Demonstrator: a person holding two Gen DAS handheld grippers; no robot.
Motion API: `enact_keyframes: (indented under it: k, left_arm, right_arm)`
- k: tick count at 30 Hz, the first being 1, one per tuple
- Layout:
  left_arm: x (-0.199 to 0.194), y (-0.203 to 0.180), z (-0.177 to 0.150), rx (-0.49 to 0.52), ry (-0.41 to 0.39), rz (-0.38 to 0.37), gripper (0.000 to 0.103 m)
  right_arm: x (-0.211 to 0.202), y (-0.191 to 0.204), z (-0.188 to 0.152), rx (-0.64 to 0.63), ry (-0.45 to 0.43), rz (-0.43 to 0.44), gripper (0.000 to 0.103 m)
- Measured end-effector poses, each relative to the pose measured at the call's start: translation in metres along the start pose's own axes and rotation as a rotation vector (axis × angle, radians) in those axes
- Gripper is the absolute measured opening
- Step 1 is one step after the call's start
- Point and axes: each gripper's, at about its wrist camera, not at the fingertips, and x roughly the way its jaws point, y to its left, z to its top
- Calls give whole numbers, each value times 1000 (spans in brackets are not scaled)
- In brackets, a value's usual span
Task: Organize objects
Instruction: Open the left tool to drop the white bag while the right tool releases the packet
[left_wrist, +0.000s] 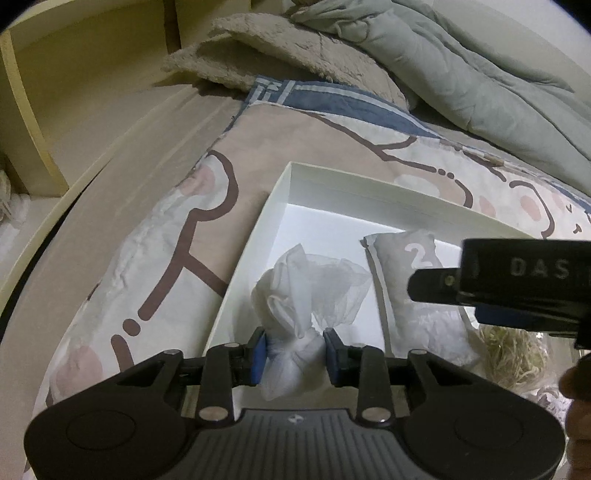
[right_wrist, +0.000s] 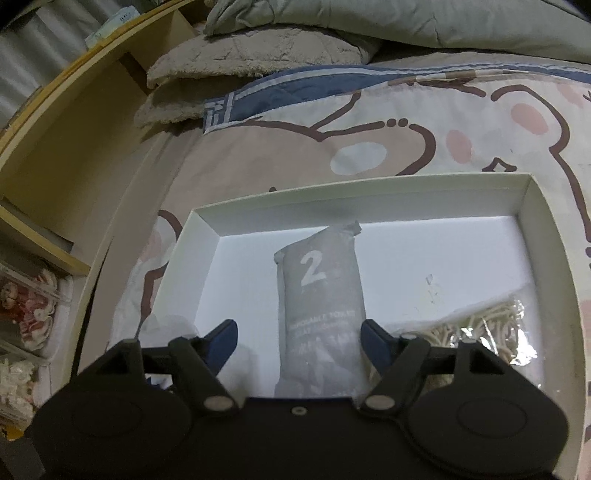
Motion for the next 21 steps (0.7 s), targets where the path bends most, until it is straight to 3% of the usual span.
enact_keyframes:
  k: [2,9,16,21]
  left_arm:
    - [-3,1,0,-4,-1,13,52]
    - [-11,0,2,-13,-4,-3,52]
    - [-19,-2,0,-16,-8,-11,52]
    - [-20,-2,0,-14,-4,-21,52]
  right_arm:
    - [-3,0,1,-10,-3,3,74]
    - [-16,-1,0,-26,-22,3,69]
    - [-24,-5,0,-51,-22,-14,37]
    - [-11,-11,-7,-54,18,-62,28]
